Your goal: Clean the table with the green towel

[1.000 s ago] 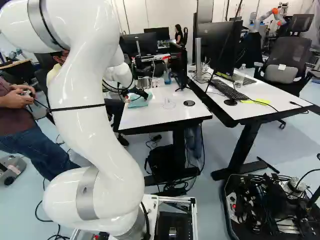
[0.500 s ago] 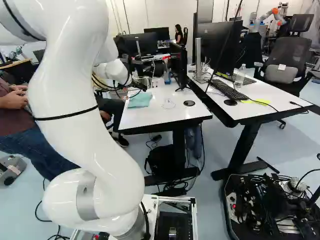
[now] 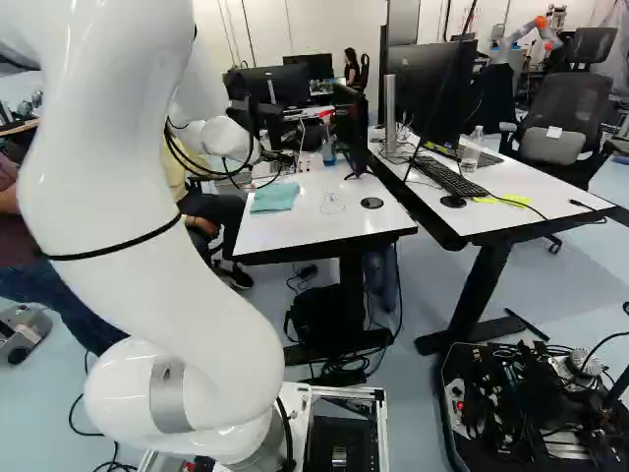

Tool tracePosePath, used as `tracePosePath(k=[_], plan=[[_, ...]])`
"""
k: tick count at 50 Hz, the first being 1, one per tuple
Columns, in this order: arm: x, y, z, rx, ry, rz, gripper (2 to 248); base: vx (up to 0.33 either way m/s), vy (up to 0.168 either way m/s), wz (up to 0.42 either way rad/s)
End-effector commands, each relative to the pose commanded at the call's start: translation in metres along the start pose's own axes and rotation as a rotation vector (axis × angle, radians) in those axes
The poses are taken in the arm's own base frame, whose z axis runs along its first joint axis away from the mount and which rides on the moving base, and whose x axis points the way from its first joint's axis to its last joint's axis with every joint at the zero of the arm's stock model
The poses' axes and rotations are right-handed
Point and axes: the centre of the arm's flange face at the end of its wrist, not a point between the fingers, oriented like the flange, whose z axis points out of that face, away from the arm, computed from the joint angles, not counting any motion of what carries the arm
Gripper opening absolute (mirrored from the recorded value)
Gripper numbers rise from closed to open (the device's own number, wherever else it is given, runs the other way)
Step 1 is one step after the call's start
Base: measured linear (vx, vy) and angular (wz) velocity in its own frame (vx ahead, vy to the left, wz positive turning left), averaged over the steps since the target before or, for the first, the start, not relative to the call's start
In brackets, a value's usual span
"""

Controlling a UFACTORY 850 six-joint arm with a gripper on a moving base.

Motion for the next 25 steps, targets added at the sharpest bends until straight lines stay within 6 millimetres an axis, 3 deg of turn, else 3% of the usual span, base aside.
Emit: tracePosePath(k=[13,25], plan=[[-0.004,0.019,-0.009,-0.018,-0.027,-0.017,247,0.000,0.000,0.000],[-0.019,0.022,-0.008,-0.016,-0.151,-0.049,247,0.000,0.000,0.000]])
